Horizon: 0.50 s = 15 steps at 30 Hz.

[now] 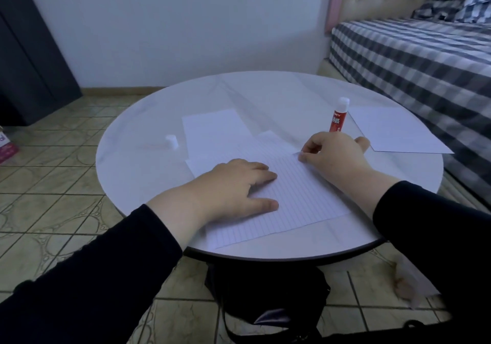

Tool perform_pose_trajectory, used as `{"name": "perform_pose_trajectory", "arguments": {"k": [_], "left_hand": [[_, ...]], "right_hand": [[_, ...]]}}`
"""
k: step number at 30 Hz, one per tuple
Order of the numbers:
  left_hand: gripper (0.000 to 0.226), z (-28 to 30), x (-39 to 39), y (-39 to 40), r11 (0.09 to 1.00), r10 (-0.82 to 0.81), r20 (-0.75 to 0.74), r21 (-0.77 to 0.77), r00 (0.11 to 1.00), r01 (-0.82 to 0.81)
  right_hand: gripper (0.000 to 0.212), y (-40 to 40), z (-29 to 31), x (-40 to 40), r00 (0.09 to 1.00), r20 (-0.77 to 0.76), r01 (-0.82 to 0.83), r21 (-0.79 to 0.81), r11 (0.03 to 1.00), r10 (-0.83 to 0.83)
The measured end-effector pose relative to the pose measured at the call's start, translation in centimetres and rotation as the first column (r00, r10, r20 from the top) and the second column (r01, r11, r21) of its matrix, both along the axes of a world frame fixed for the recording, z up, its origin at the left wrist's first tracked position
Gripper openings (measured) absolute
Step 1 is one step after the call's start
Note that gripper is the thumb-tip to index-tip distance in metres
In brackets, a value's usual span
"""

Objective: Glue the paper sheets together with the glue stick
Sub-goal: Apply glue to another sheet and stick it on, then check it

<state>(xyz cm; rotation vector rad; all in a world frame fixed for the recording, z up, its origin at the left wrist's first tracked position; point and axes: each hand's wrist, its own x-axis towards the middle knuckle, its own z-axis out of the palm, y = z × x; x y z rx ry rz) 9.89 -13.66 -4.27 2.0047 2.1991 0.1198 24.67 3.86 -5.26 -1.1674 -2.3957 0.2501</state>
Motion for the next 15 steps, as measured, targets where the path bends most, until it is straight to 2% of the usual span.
{"name": "perform_pose_trajectory", "arguments": {"k": [2,5,9,12,15], "left_hand": [[0.071,0.2,0.2,0.1,1.0,0.007,0.005,-0.004,1.0,-0.007],[0.075,0.1,0.4,0.0,1.0,0.013,-0.005,-0.001,1.0,-0.013],[0.076,-0.6,0.4,-0.1,0.999,0.015,-0.042,-0.048,0.999,-0.017],[0.075,-0.8,0.4,-0.2,0.997,0.018,-0.035,-0.069,0.999,-0.021],[0.074,-1.0,0.5,-0.3,0.996,0.037,-0.023,-0.078,0.999,-0.038]], "right_hand": [[0.015,0.1,0.2,0.3,0.999,0.029,-0.024,0.038,0.999,0.023],[0.03,-0.6,0.8,0.7,0.977,0.145,-0.176,0.149,0.973,0.155],[0.037,-2.0,0.9,0.6,0.895,0.335,-0.335,0.071,0.94,0.293],[0.042,-2.3,0.4,0.5,0.825,0.469,-0.363,0.01,0.932,0.316],[0.044,-2.3,0.3,0.4,0.804,0.513,-0.355,0.009,0.935,0.3]]}}
